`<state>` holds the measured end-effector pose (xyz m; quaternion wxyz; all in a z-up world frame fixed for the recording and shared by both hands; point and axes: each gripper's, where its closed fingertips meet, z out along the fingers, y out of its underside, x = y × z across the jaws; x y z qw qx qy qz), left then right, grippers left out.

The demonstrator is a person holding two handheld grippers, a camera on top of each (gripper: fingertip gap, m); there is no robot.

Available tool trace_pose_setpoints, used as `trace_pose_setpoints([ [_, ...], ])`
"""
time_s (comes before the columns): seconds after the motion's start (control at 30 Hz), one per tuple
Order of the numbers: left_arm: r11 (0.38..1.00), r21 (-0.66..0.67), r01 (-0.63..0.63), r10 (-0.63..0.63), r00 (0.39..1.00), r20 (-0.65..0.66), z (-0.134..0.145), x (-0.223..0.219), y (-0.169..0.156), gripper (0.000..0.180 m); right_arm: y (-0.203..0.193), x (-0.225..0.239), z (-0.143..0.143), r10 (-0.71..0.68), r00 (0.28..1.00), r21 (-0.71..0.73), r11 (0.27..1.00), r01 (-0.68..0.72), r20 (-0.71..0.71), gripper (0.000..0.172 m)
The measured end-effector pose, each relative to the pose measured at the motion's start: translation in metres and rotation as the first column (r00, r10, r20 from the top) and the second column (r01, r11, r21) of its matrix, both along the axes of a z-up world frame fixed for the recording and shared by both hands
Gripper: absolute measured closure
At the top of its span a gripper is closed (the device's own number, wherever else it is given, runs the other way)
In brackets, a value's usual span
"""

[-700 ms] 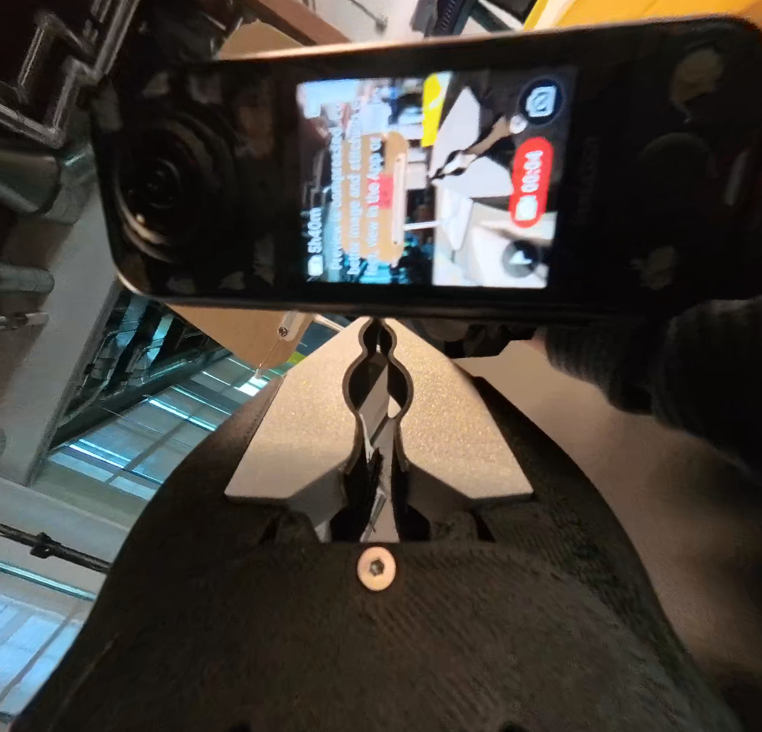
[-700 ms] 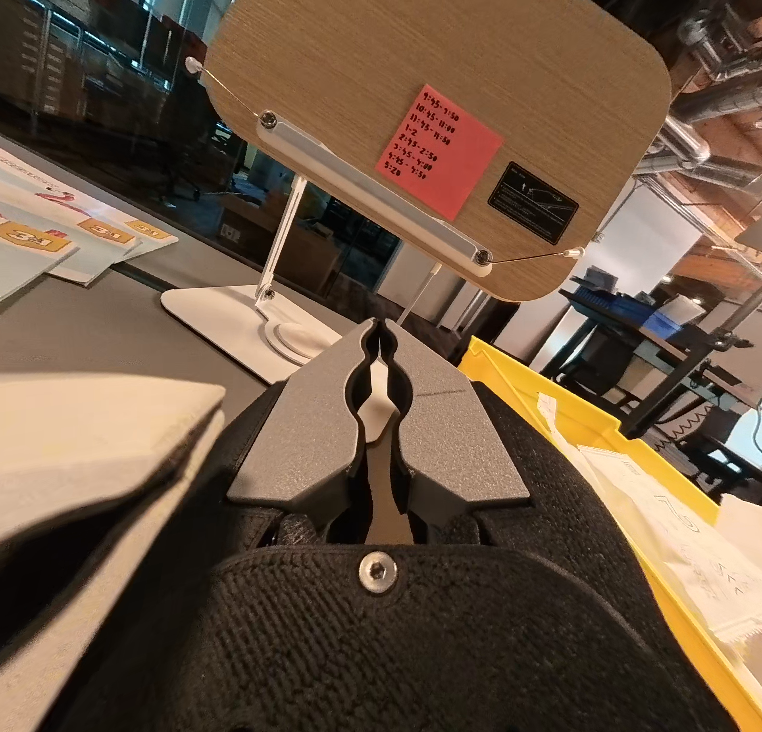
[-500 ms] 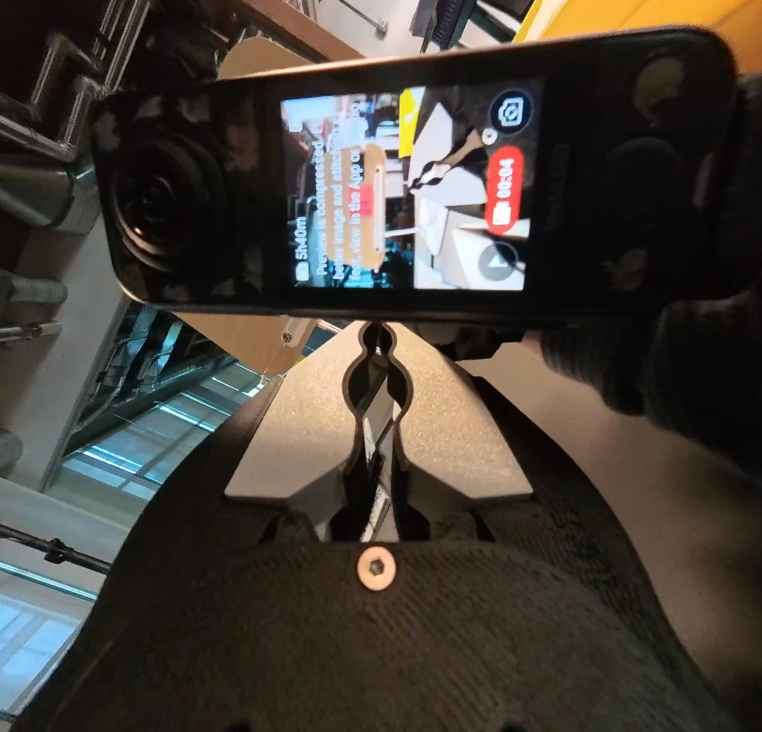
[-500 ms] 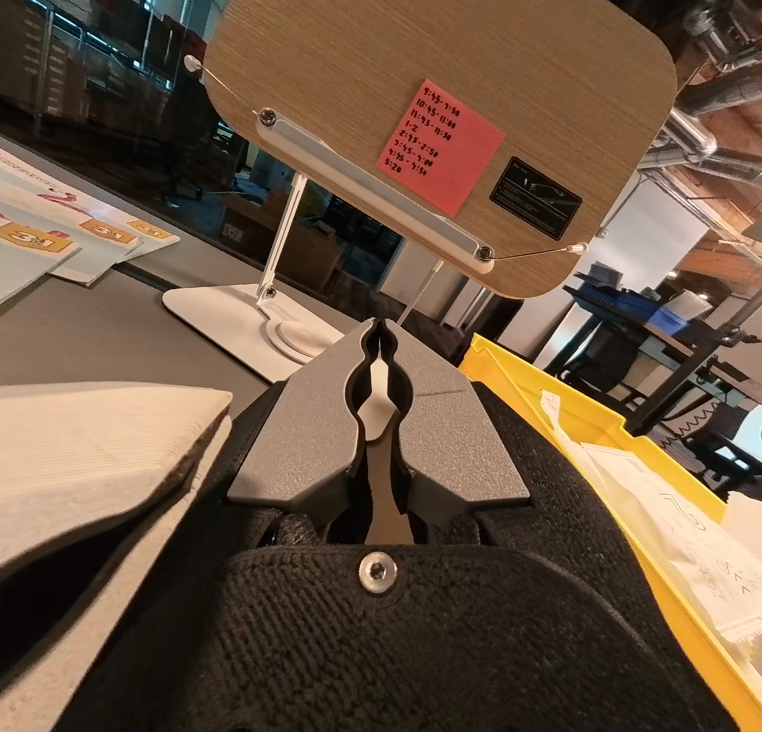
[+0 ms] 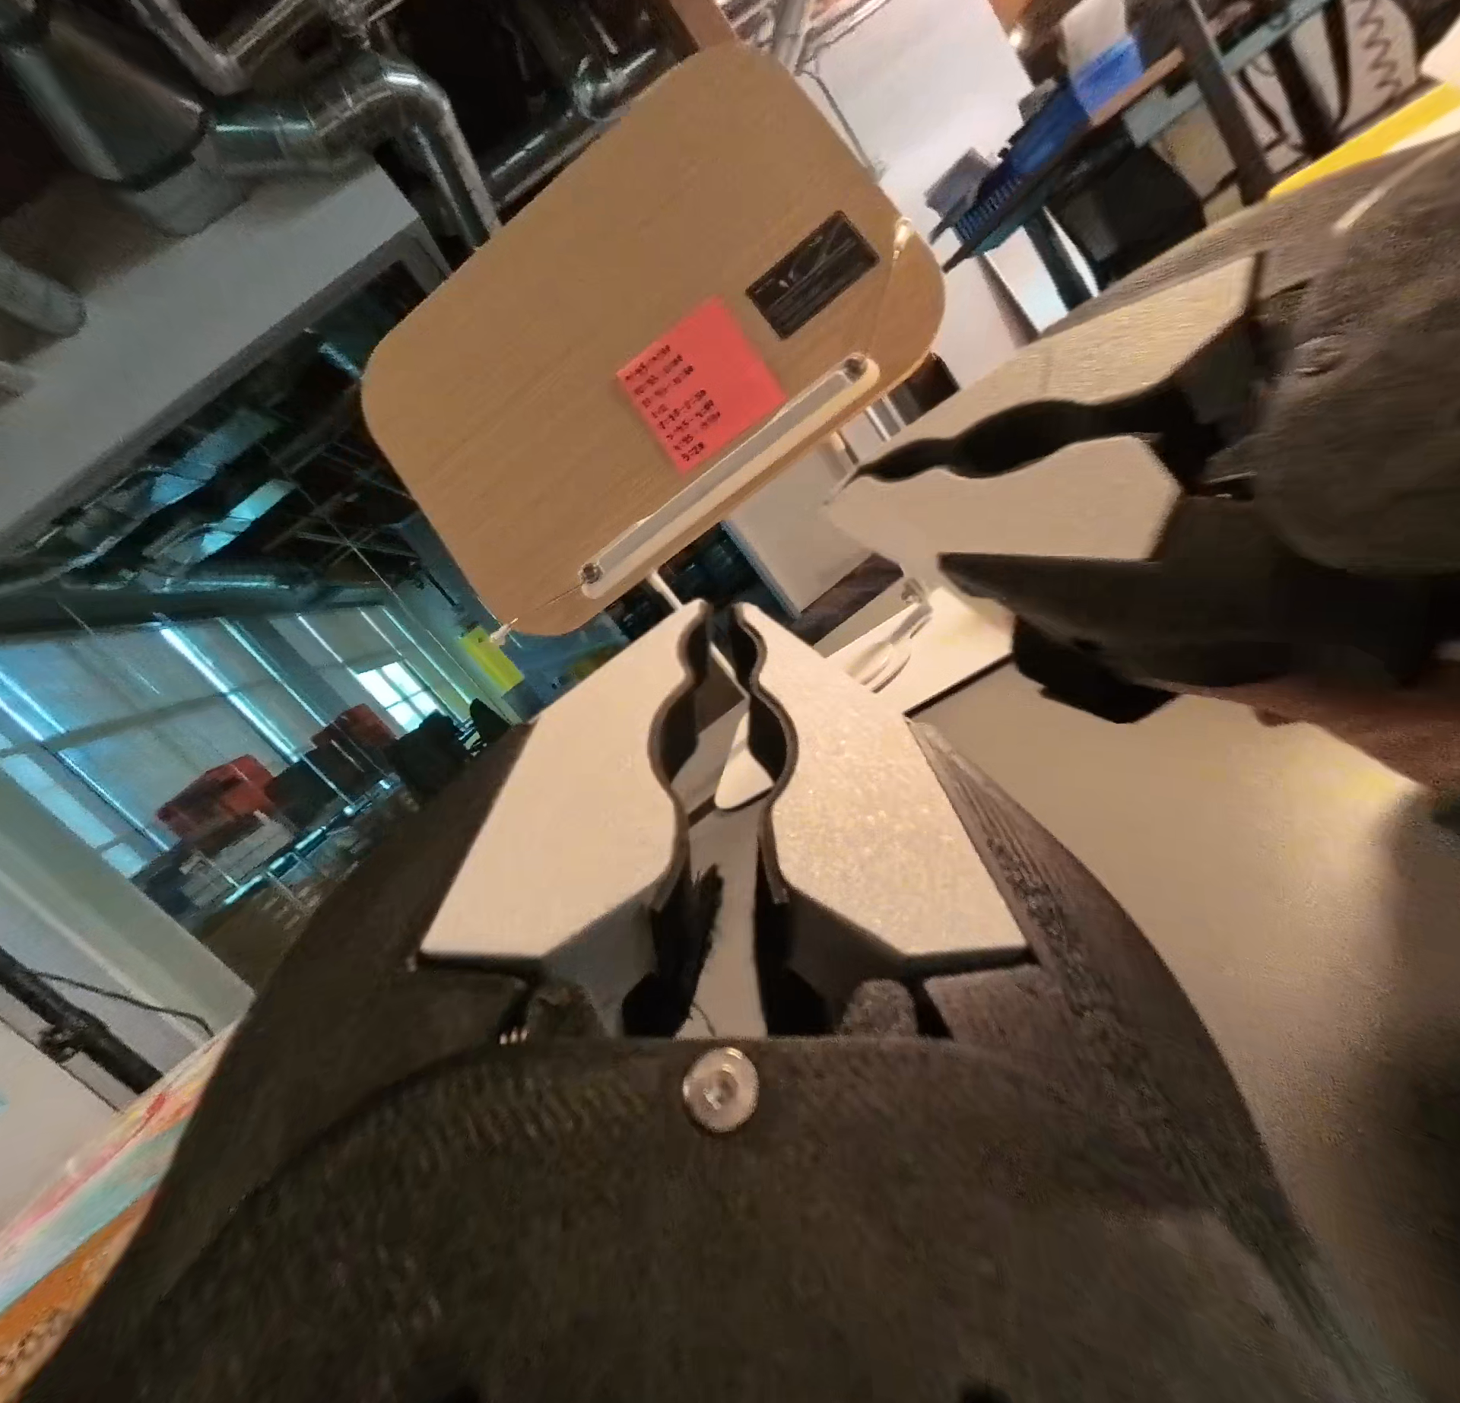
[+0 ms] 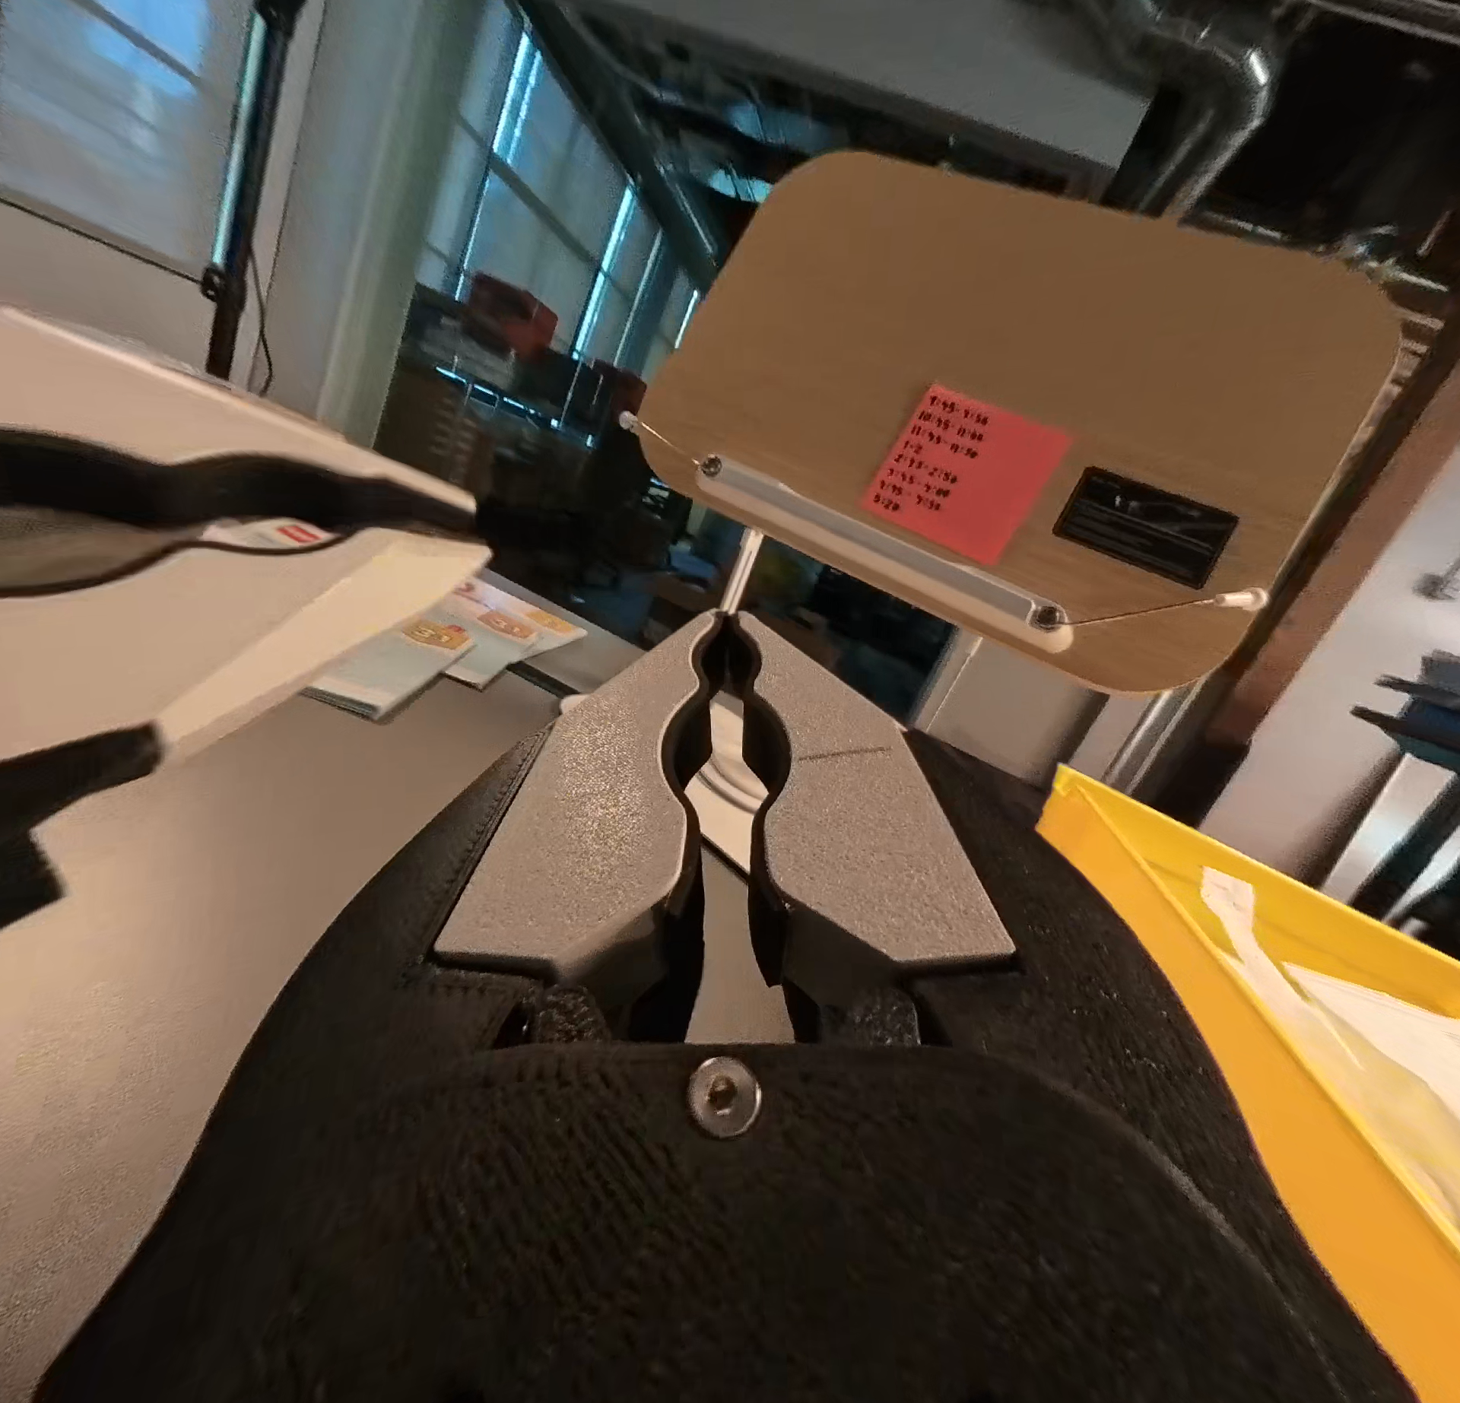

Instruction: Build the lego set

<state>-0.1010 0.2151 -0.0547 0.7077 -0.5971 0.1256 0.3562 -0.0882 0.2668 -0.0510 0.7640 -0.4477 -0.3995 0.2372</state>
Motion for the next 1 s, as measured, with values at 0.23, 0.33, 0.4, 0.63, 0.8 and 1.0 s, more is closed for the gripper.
trace_pose_setpoints([
  [0.23,0.994,0.087,0.067,-0.085,0.972,0.221,0.008,-0.015,-0.024,0.129,-0.022,0.042,0.009,0.139,0.984,-0.08,0.986,-0.148,-0.114,0.108],
  [0.33,0.992,0.108,0.058,-0.092,0.932,0.35,0.007,-0.033,-0.036,0.105,-0.032,0.066,0.008,0.203,0.971,-0.109,0.97,-0.218,-0.128,0.103],
  [0.4,0.991,0.124,0.041,-0.087,0.913,0.399,0.011,-0.049,-0.042,0.098,-0.039,0.08,0.01,0.234,0.961,-0.107,0.962,-0.251,-0.148,0.103],
  [0.63,0.987,-0.066,-0.149,0.158,0.772,0.616,0.016,-0.183,-0.026,0.097,-0.05,0.069,0.006,0.294,0.95,-0.103,0.947,-0.305,-0.11,0.109],
  [0.8,0.833,-0.547,-0.079,0.373,0.811,0.45,-0.022,-0.274,0.032,0.138,-0.074,0.052,-0.001,0.342,0.939,0.034,0.939,-0.343,0.02,0.117],
  [1.0,0.678,-0.727,0.107,0.636,0.41,0.654,-0.082,-0.338,0.039,0.095,-0.085,0.047,-0.004,0.38,0.923,0.056,0.922,-0.383,0.054,0.122],
])
